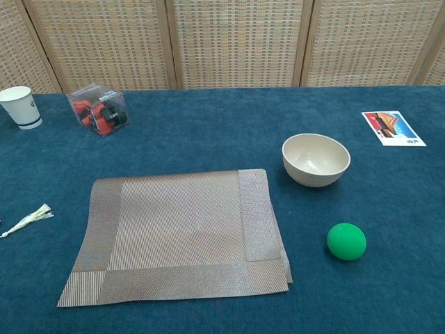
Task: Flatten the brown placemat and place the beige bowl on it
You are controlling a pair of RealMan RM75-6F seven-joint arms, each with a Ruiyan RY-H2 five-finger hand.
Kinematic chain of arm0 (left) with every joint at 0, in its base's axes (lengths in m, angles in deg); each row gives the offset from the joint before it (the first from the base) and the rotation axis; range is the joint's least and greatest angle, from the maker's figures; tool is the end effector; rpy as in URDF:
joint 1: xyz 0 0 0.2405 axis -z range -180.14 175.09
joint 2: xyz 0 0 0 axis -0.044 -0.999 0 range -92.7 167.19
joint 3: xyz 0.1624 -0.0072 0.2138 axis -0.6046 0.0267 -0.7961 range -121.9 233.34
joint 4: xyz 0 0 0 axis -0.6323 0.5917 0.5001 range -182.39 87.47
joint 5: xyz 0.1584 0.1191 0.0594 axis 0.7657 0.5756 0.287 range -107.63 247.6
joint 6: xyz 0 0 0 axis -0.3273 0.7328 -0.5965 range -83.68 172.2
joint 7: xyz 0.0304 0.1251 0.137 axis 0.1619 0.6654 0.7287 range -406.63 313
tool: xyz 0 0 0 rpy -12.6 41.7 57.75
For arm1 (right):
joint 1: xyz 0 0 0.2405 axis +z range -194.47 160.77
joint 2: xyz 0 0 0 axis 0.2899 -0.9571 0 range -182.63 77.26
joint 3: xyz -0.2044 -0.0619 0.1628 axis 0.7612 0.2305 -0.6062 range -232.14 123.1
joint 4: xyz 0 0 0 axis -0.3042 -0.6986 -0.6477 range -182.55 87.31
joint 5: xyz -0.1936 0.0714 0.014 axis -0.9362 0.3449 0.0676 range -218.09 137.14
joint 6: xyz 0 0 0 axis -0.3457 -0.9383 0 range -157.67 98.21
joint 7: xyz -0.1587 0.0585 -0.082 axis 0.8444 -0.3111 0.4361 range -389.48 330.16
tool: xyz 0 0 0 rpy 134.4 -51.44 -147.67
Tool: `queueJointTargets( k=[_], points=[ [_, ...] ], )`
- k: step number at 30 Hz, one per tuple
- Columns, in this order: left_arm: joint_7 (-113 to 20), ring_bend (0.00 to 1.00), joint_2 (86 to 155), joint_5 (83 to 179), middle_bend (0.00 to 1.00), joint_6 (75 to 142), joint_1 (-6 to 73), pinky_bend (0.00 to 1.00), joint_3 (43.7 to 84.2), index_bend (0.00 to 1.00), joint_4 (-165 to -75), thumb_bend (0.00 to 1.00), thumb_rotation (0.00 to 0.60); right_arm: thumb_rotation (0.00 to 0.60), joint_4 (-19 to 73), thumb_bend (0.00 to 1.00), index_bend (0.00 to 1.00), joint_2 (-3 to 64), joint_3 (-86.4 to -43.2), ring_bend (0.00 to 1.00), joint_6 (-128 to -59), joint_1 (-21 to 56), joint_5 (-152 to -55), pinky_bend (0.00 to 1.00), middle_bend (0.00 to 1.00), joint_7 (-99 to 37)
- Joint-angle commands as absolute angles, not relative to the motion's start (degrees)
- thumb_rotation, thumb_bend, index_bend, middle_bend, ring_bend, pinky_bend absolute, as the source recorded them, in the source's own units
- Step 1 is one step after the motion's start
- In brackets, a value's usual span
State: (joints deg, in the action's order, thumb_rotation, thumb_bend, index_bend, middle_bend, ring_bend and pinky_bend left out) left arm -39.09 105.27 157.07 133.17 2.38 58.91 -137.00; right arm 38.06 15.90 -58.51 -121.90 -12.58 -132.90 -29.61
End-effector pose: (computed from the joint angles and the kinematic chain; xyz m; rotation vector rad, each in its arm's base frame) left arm -0.3160 0.2270 0.1601 -1.3906 -0.7554 -0.8720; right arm -0.3088 -0.2247 0.1678 1.3986 -0.7299 1.0151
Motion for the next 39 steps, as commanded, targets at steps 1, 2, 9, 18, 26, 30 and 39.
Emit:
queueJointTargets(
  k=[1,2,9,18,26,30,39],
  points=[
    [-38.7,0.00,105.0,156.8,0.00,132.8,2.5,0.00,58.7,0.00,-137.4,0.17,0.600,0.600,38.3,0.09,0.07,15.8,-58.5,0.00,-121.4,-12.5,-132.5,0.00,0.00,-29.5],
    [-38.6,0.00,105.0,156.8,0.00,132.7,2.5,0.00,58.7,0.00,-137.5,0.17,0.600,0.600,38.4,0.09,0.07,15.8,-58.5,0.00,-121.2,-12.5,-132.3,0.00,0.00,-29.5],
    [-39.3,0.00,105.1,157.4,0.00,132.9,2.4,0.00,58.5,0.00,-137.2,0.17,0.600,0.600,40.1,0.09,0.07,15.1,-57.9,0.00,-120.1,-12.5,-132.1,0.00,0.00,-28.9],
    [-39.4,0.00,105.0,156.6,0.00,131.0,3.0,0.00,58.4,0.00,-137.2,0.18,0.600,0.600,40.7,0.09,0.07,14.8,-58.2,0.00,-118.2,-12.2,-130.2,0.00,0.00,-29.0],
    [-38.6,0.00,105.5,157.6,0.00,130.9,3.2,0.00,58.0,0.00,-137.4,0.18,0.600,0.600,40.8,0.09,0.07,14.3,-57.9,0.00,-117.4,-12.1,-129.9,0.00,0.00,-29.3],
    [-38.3,0.00,106.3,158.9,0.00,130.9,3.4,0.00,57.4,0.03,-137.0,0.20,0.600,0.600,41.0,0.09,0.07,14.2,-57.9,0.00,-117.3,-12.1,-130.0,0.00,0.00,-29.6],
    [-33.2,0.00,115.3,166.9,0.00,127.2,5.6,0.00,52.3,0.34,-130.1,0.31,0.600,0.600,40.9,0.09,0.07,14.3,-57.8,0.00,-116.8,-12.0,-129.8,0.00,0.00,-29.9]
  ],
)
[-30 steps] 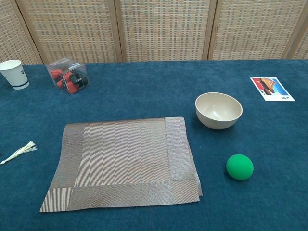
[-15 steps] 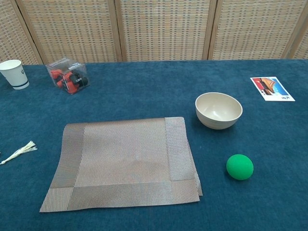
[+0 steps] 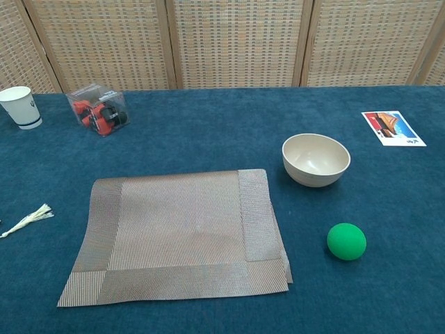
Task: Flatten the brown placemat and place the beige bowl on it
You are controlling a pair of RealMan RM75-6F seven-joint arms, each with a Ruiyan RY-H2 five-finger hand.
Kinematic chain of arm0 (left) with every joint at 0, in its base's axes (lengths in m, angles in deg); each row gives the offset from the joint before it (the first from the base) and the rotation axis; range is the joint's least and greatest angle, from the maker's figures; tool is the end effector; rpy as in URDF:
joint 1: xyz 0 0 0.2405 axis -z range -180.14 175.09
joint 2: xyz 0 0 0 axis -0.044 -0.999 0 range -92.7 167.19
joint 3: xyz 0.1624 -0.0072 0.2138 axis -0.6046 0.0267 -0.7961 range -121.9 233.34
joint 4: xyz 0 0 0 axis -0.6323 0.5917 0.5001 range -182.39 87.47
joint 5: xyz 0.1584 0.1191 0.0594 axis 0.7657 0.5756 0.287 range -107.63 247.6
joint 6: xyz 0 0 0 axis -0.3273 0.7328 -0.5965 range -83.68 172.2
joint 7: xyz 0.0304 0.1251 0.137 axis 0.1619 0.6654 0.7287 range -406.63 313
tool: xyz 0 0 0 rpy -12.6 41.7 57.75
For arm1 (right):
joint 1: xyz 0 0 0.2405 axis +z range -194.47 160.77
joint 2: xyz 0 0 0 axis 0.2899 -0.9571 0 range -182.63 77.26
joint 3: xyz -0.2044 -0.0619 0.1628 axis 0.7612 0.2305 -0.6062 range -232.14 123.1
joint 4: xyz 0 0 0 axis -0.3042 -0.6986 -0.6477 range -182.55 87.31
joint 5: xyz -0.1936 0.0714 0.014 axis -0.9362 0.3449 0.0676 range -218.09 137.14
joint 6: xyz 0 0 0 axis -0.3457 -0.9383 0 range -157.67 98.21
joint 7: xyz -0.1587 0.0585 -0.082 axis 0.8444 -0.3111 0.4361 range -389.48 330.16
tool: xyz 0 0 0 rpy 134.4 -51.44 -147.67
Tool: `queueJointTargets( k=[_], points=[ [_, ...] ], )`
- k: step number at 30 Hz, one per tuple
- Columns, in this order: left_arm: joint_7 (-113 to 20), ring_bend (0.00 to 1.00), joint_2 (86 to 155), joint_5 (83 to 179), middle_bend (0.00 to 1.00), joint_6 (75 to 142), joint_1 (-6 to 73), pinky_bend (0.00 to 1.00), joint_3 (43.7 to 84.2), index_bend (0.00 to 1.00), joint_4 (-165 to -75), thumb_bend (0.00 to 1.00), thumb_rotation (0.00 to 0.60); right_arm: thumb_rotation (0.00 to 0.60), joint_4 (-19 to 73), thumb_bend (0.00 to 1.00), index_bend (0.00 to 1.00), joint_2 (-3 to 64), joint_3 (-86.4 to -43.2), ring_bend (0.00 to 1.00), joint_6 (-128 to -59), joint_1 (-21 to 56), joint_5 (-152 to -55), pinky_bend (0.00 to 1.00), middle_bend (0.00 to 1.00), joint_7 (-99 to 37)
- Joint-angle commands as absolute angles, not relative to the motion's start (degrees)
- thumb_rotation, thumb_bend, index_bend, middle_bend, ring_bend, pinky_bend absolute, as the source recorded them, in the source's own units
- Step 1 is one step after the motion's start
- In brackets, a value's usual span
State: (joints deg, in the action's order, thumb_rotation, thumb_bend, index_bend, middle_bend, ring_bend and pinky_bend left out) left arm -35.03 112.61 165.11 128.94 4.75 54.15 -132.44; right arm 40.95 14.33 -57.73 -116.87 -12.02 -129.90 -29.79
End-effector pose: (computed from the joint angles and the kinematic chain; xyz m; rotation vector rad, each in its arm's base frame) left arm -0.2955 0.2194 0.0866 -1.6370 -0.7402 -0.8750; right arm -0.3161 -0.2269 0.1593 1.4131 -0.8385 0.9536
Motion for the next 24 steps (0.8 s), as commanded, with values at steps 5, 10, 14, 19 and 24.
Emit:
queueJointTargets(
  k=[5,10,14,19,24],
  points=[
    [-31.4,0.00,119.1,168.8,0.00,125.1,6.4,0.00,50.7,0.37,-127.2,0.34,0.600,0.600,40.9,0.09,0.07,14.3,-57.8,0.00,-116.7,-12.0,-129.6,0.00,0.00,-30.3],
    [-30.8,0.00,123.3,170.4,0.00,125.2,6.8,0.00,50.2,0.37,-124.0,0.35,0.600,0.600,41.0,0.09,0.07,14.2,-57.9,0.00,-116.7,-12.1,-129.5,0.00,0.00,-30.7],
    [-31.5,0.00,124.9,171.1,0.00,124.1,7.1,0.00,49.0,0.32,-122.7,0.37,0.600,0.600,41.0,0.09,0.07,14.1,-57.8,0.00,-116.4,-12.0,-129.4,0.00,0.00,-30.9],
    [-29.5,0.00,127.1,171.7,0.00,122.8,7.3,0.00,48.0,0.28,-120.8,0.37,0.600,0.600,41.0,0.09,0.07,14.0,-57.9,0.00,-116.0,-11.9,-129.0,0.00,0.00,-31.4],
    [-28.6,0.00,128.7,171.7,0.00,121.9,7.6,0.00,47.7,0.29,-120.3,0.37,0.600,0.600,41.0,0.09,0.07,13.8,-57.9,0.00,-115.9,-11.9,-128.8,0.00,0.00,-32.1]
  ],
)
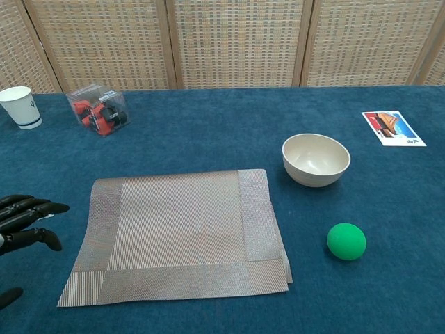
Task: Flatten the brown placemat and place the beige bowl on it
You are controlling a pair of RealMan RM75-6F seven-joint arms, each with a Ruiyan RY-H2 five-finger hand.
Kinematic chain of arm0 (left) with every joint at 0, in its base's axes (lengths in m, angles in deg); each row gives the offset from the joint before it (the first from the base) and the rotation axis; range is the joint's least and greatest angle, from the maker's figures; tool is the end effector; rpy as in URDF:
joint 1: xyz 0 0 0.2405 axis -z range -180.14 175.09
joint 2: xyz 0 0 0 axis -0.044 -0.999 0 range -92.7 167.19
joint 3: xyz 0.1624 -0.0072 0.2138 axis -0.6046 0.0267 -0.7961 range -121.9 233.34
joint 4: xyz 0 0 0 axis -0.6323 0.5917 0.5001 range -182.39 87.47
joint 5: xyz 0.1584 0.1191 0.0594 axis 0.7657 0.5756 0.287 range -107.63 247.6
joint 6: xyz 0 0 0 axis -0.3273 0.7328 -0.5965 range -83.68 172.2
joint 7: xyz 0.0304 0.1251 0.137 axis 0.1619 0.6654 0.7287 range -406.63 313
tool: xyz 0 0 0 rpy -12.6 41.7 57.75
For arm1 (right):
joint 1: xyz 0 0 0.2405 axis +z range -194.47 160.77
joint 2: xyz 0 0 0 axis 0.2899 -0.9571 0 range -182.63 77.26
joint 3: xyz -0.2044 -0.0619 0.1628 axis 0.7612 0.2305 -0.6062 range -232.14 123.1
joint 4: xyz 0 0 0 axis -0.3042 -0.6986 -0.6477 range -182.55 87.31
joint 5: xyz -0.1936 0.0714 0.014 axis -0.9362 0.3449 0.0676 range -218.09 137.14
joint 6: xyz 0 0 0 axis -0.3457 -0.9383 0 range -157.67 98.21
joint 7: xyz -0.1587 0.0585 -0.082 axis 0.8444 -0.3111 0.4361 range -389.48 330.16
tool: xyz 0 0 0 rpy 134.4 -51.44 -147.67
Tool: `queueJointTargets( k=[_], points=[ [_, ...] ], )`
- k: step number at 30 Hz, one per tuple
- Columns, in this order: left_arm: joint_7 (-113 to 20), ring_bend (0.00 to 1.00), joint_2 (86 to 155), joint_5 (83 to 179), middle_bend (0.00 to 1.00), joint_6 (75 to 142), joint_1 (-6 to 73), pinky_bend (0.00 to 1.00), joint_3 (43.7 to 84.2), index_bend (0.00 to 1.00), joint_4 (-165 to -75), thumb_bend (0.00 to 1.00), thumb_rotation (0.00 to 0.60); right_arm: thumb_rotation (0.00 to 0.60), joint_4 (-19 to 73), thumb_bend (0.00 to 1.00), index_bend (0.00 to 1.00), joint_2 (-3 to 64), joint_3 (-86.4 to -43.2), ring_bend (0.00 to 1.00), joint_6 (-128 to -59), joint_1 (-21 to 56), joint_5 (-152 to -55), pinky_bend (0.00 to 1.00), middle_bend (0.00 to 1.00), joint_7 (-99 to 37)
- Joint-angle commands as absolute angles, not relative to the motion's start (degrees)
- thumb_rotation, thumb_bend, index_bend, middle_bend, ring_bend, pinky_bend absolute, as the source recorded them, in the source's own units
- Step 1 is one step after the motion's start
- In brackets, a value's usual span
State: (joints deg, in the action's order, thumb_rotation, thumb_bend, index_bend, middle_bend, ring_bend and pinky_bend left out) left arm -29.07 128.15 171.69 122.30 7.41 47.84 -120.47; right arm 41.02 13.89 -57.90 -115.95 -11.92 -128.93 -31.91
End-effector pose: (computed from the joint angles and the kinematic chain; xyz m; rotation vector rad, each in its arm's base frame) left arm -0.2710 0.1943 -0.0327 -1.9488 -0.6862 -0.8448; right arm -0.3199 -0.2284 0.1608 1.3970 -0.8776 0.9615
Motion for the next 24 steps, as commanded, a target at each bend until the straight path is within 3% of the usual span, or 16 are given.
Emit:
queueJointTargets(
  k=[1,24],
  points=[
    [-28.4,0.00,128.9,171.7,0.00,121.7,7.6,0.00,47.6,0.29,-120.4,0.37,0.600,0.600,41.0,0.09,0.07,13.8,-57.9,0.00,-115.9,-11.9,-128.8,0.00,0.00,-32.2],
    [-23.3,0.00,131.6,171.9,0.00,119.4,8.9,0.00,46.7,0.31,-121.1,0.37,0.600,0.600,40.9,0.09,0.07,12.9,-57.8,0.00,-114.9,-11.6,-128.8,0.00,0.00,-36.4]
  ],
)
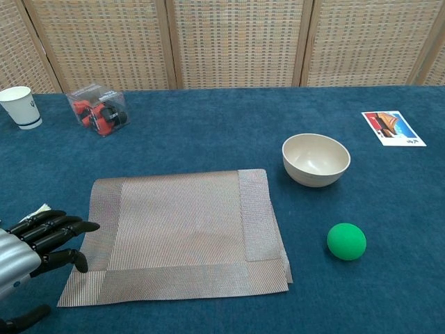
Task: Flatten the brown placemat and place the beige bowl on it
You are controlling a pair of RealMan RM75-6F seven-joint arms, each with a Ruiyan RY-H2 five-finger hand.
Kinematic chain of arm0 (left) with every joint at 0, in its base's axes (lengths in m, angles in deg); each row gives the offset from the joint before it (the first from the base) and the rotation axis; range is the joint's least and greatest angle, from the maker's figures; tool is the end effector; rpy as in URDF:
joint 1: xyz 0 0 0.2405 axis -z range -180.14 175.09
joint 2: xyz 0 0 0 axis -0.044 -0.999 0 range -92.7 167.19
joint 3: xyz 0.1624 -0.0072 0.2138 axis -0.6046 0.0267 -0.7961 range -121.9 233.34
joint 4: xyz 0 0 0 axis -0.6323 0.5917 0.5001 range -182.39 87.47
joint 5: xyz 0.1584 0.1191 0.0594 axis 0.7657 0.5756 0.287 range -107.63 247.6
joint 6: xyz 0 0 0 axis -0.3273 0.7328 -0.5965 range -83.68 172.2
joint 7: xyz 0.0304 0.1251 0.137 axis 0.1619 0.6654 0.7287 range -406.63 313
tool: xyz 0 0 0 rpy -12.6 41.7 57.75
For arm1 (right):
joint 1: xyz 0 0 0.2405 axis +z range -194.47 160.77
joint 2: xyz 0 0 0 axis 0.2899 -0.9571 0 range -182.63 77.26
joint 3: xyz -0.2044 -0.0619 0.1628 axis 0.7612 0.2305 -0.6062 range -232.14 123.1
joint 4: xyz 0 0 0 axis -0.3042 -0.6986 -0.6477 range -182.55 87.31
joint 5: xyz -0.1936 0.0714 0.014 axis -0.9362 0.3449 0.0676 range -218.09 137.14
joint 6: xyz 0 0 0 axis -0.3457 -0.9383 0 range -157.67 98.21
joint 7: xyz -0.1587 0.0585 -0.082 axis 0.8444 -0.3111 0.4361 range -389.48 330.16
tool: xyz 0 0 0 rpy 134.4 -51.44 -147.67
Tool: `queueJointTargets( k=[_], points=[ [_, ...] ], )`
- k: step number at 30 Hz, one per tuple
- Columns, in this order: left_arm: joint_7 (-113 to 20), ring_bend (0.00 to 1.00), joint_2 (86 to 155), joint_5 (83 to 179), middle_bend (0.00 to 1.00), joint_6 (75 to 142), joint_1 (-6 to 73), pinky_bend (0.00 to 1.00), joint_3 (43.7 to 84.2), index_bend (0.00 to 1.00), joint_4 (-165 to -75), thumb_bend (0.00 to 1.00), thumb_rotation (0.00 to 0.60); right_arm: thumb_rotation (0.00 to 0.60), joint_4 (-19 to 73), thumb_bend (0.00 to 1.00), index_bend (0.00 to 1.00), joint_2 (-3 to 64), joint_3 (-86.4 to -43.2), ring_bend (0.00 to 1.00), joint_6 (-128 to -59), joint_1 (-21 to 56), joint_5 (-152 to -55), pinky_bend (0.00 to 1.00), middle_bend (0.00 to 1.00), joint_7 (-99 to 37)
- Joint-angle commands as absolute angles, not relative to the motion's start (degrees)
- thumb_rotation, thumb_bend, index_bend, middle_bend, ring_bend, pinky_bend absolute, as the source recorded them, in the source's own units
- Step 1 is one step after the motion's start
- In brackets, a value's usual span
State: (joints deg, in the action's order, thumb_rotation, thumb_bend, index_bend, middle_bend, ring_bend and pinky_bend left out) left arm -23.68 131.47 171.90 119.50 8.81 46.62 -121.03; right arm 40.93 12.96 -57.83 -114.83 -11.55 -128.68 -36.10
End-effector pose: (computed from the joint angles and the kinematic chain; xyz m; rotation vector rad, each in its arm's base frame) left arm -0.2511 0.1883 -0.0611 -2.0310 -0.6378 -0.8295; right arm -0.3225 -0.2304 0.1633 1.3889 -0.9338 0.9925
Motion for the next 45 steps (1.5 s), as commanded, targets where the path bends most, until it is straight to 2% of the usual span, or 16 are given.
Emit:
queueJointTargets(
  k=[1,14,24,37,41,45],
  points=[
    [-22.9,0.00,131.7,171.9,0.00,119.4,9.0,0.00,46.8,0.31,-121.0,0.37,0.600,0.600,40.9,0.09,0.07,12.9,-57.8,0.00,-115.0,-11.6,-128.9,0.00,0.00,-36.6],
    [-19.8,0.00,131.8,171.6,0.00,118.1,9.3,0.00,46.4,0.31,-122.5,0.37,0.600,0.600,41.0,0.09,0.07,12.6,-57.9,0.00,-115.2,-11.7,-128.7,0.00,0.00,-38.3],
    [-18.2,0.00,134.3,170.8,0.00,117.9,9.2,0.00,47.0,0.32,-120.1,0.37,0.600,0.600,41.1,0.09,0.07,12.4,-57.9,0.00,-114.8,-11.6,-128.5,0.00,0.00,-38.6],
    [-19.0,0.00,136.9,173.0,0.00,121.5,8.9,0.00,46.9,0.41,-117.1,0.40,0.600,0.600,41.3,0.09,0.07,12.3,-57.8,0.00,-114.5,-11.5,-128.5,0.00,0.00,-38.7],
    [-19.4,0.00,136.9,172.5,0.00,121.4,8.9,0.00,47.0,0.46,-117.0,0.46,0.600,0.600,41.3,0.09,0.07,12.2,-57.8,0.00,-114.5,-11.5,-128.5,0.00,0.00,-38.8],
    [-20.0,0.00,137.2,172.5,0.00,121.7,8.9,0.00,47.1,0.49,-116.6,0.48,0.600,0.600,41.3,0.09,0.07,12.3,-57.7,0.00,-114.2,-11.5,-128.4,0.00,0.00,-38.7]
  ],
)
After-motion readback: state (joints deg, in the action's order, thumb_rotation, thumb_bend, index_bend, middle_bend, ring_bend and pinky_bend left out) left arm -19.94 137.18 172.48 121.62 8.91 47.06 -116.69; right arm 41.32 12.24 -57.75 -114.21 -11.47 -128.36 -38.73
